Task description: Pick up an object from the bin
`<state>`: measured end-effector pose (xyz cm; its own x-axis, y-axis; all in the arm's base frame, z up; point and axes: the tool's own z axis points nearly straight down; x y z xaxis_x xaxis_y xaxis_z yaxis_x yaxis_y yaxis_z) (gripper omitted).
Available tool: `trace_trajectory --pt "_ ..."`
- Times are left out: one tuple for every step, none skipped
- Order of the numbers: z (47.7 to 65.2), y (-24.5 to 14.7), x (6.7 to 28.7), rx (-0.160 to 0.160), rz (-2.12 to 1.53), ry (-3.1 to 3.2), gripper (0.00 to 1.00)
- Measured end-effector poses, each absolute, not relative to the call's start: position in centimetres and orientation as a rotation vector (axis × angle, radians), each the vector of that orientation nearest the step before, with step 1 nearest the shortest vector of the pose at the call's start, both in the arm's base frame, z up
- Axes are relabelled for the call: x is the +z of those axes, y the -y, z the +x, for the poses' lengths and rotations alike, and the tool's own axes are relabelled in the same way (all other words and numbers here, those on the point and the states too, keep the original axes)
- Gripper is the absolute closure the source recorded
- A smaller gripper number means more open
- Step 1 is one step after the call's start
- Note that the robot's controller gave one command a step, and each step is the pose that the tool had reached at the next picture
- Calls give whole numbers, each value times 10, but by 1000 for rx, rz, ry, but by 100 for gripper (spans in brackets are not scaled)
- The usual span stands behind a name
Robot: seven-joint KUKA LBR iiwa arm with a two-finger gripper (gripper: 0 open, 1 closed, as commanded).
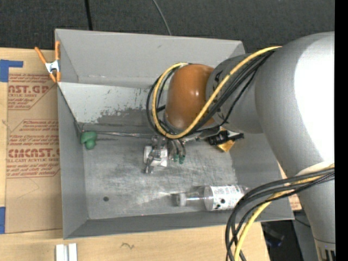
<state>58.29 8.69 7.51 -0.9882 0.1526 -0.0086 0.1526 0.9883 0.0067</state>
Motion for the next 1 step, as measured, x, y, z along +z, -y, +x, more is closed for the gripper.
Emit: trace_trajectory --pt "583 -98 101 2 278 -3130 100"
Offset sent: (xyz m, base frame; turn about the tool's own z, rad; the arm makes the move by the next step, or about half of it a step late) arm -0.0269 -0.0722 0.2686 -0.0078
